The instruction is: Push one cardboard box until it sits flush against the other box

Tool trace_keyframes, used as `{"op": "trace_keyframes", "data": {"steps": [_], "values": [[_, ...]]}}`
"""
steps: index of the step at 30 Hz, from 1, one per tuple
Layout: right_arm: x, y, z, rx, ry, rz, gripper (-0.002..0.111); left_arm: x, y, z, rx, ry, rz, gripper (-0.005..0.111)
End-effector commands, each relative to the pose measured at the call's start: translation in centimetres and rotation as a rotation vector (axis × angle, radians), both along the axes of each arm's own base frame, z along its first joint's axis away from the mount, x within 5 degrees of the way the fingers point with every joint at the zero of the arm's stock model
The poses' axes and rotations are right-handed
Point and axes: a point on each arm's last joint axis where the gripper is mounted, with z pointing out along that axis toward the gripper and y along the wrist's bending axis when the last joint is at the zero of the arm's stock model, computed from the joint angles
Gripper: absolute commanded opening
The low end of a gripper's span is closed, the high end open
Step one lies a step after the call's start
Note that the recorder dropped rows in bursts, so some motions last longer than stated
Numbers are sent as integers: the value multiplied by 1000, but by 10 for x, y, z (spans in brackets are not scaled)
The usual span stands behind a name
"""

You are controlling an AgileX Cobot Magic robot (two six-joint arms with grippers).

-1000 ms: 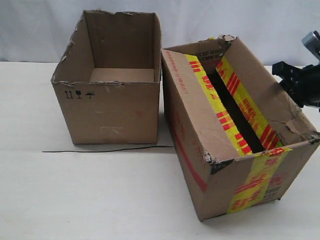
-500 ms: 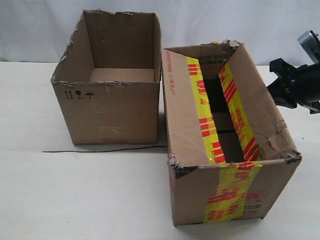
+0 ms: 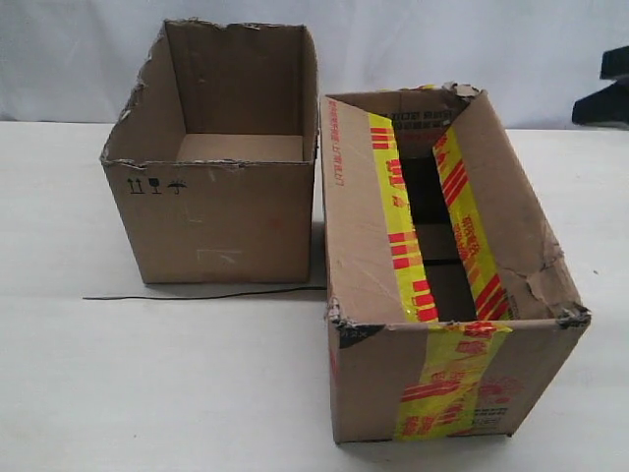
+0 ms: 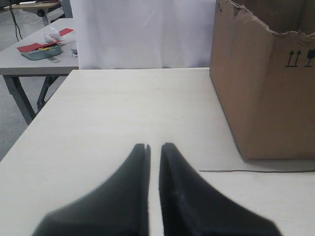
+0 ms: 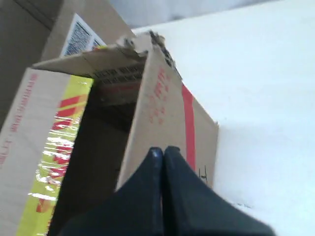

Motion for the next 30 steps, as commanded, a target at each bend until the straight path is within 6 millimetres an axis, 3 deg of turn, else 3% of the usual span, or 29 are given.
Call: {"op": "trace_keyframes", "data": {"steps": [1,3,7,11,17,23,30], "values": [[-54,36,40,-98,-181,208,0,0,-1,1,-11,-11,-10,0],[-98,60,46,-207,-250,357,0,0,-1,1,-11,-11,-10,0],[-169,70,37,-341,-324,551,0,0,-1,1,-11,-11,-10,0],[-197,66,6,-393,-267,644,0,0,-1,1,-11,-11,-10,0],[-211,73,-41,-476,-274,784,0,0,-1,1,-11,-11,-10,0],[-206,76,-58,-680,-215,769,0,0,-1,1,-11,-11,-10,0],[-194,95,-79,-746,-120,792,0,0,-1,1,-11,-11,-10,0]]}}
